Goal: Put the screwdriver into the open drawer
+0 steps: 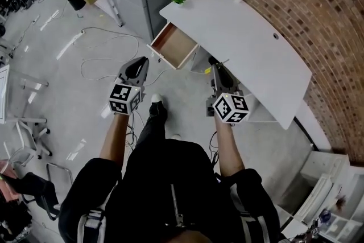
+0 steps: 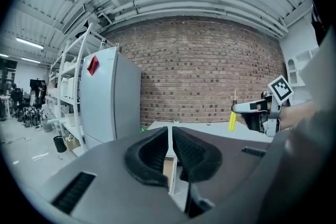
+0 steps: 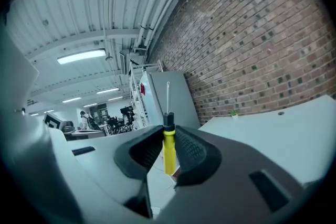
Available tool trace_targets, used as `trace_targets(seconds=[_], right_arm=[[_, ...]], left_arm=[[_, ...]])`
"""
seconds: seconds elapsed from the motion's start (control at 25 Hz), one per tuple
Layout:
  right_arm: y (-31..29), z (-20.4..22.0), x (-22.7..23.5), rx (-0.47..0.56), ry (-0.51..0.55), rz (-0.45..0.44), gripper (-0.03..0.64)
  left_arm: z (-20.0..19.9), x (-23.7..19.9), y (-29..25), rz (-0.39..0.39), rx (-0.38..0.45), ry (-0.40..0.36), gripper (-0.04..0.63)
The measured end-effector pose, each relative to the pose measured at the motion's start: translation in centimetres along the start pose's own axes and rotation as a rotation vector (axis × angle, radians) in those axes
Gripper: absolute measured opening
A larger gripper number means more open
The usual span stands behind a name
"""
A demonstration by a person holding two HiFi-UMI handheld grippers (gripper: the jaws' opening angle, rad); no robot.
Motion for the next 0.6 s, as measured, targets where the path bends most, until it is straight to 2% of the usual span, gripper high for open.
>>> trace_targets(seconds=[0.24,0.44,0.6], right_arm=[[-6.8,-1.7,3.4,0.012,-0.004,0.076,0.081],[-13.3,-4.2,4.6,0.045,-0.015,0.166,0.081],[-17.1,-4.6,4.6,0.06,-0.025,0.224,0.081]], left_arm=[[0.5,-4.1,-8.9,0.069,-0.012,0.02,0.043],[-1.5,-8.2,-16.8,0.182,-0.013,-0.024,0.043],[-2.4,-10.9,-21.0,0.262,0.0,-0.041,0.043]])
Point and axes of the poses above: the fingertips, and each gripper's own axes: y backward along the fingers, x to its right, z out of its underside, the point moved 1 cm from there along y, backward along the fingers, and after that the axes turned 3 degrees about -y, right-handed, at the moved point
